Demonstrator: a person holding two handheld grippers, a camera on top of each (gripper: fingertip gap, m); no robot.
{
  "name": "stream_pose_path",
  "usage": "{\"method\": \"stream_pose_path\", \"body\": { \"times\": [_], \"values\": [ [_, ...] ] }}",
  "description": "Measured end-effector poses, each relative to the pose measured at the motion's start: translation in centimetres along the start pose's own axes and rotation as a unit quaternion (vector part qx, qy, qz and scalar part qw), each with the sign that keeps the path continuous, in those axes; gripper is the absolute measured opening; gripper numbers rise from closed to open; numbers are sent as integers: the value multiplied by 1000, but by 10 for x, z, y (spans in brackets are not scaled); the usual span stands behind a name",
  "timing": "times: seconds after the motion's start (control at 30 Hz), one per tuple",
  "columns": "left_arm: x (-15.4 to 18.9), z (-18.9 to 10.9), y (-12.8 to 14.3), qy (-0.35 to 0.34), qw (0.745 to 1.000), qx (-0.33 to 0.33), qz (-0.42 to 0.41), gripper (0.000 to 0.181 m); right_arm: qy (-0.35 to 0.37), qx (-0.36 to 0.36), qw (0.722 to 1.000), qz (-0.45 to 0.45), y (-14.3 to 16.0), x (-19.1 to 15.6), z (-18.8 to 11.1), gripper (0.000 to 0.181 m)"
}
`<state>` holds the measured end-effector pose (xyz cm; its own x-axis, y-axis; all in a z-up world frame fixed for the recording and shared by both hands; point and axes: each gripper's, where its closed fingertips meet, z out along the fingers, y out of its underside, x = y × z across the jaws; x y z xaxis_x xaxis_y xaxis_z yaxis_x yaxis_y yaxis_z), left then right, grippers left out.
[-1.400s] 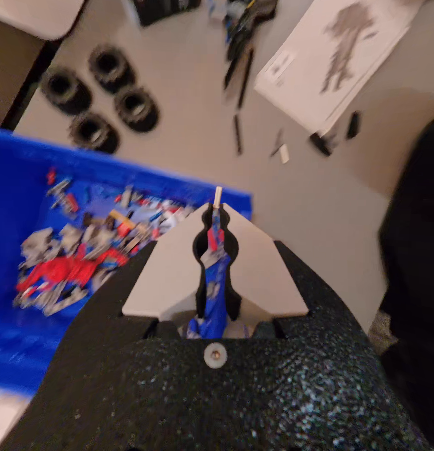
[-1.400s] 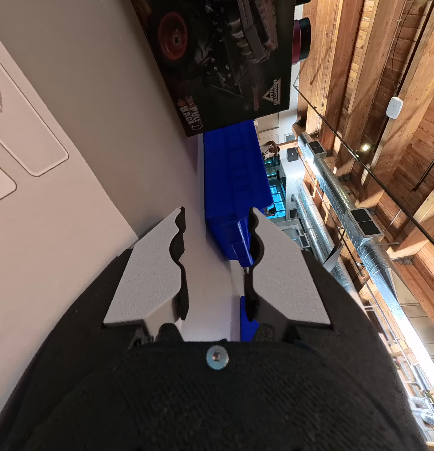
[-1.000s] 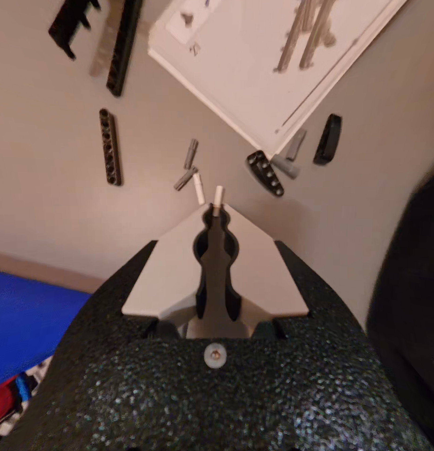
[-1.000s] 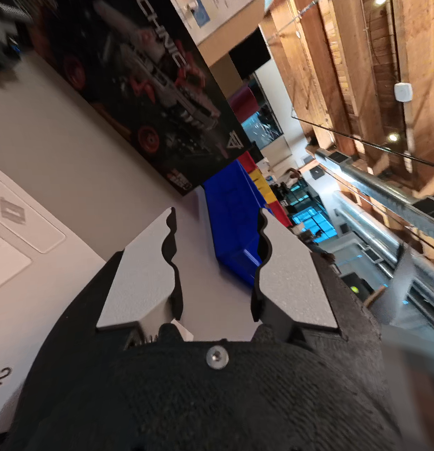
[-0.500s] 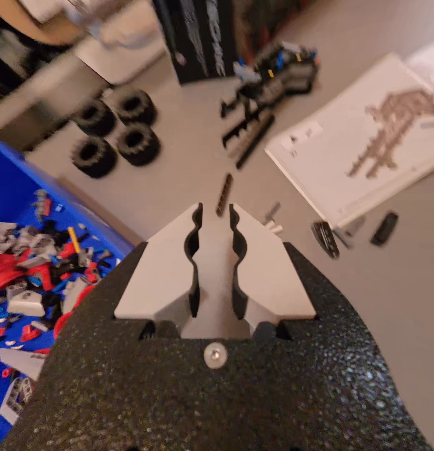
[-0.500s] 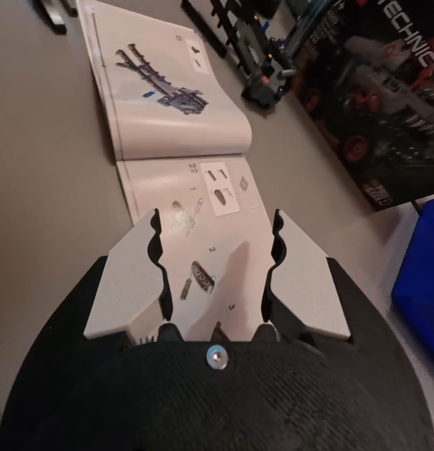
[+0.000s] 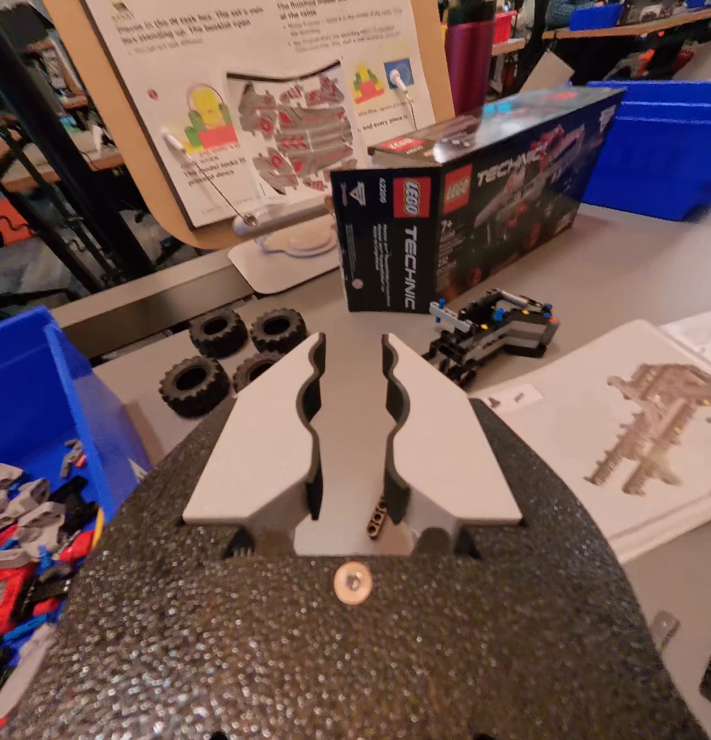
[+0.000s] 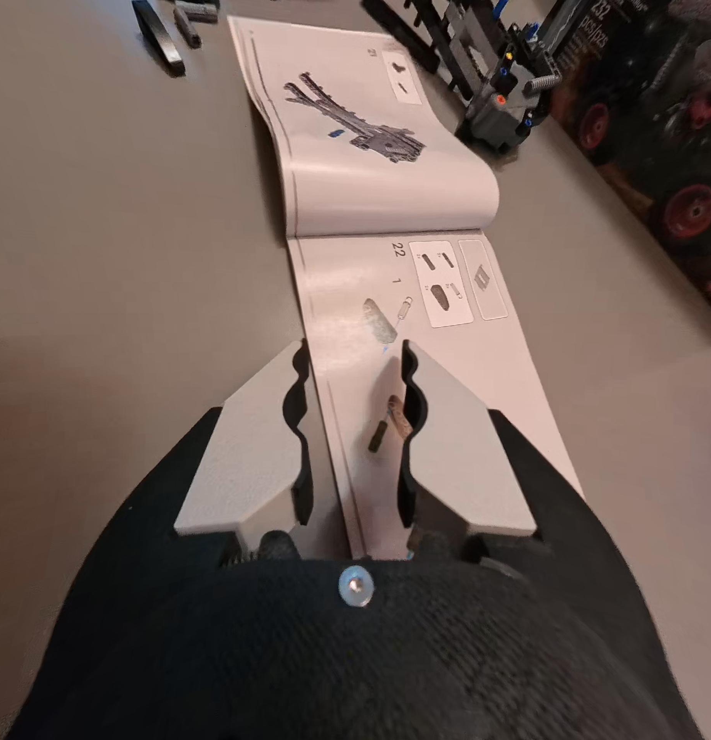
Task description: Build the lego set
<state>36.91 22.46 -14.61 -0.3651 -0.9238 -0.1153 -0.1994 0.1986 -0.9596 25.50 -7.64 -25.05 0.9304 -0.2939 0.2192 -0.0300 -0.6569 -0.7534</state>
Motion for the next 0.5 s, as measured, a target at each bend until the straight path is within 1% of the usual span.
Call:
{"method": "stream_pose_path", "body": {
  "times": [0.03, 0.07, 0.13, 0.2, 0.3, 0.43, 0.47, 0.5],
  "values": [
    [2, 1, 5, 6, 1000, -7, 0, 26, -6, 2, 1000, -6, 0, 0, 1, 38],
    [2, 1, 10, 6, 1000, -12, 2, 26, -11, 5, 1000, -15, -1, 0, 1, 37],
    [2, 0, 17, 6, 1000, -18, 9, 26, -21, 6, 999, -28, 1, 4, 1, 40],
    [0, 0, 22, 3, 1000, -24, 15, 26, -26, -11, 999, -29, 6, 12, -3, 44],
    [0, -1, 20, 10, 1000, -17, 13, 26, -18, -36, 999, -15, 11, 24, -10, 50],
    [4, -7, 9, 20, 1000, 8, 14, 25, -9, 3, 1000, -4, -10, 28, -16, 51],
    [6, -10, 6, 24, 999, 17, 14, 25, 6, 17, 1000, -4, -16, 34, -17, 50],
    [8, -12, 3, 25, 999, 26, 13, 25, 42, 38, 998, -2, -23, 48, -18, 48]
  ]
}}
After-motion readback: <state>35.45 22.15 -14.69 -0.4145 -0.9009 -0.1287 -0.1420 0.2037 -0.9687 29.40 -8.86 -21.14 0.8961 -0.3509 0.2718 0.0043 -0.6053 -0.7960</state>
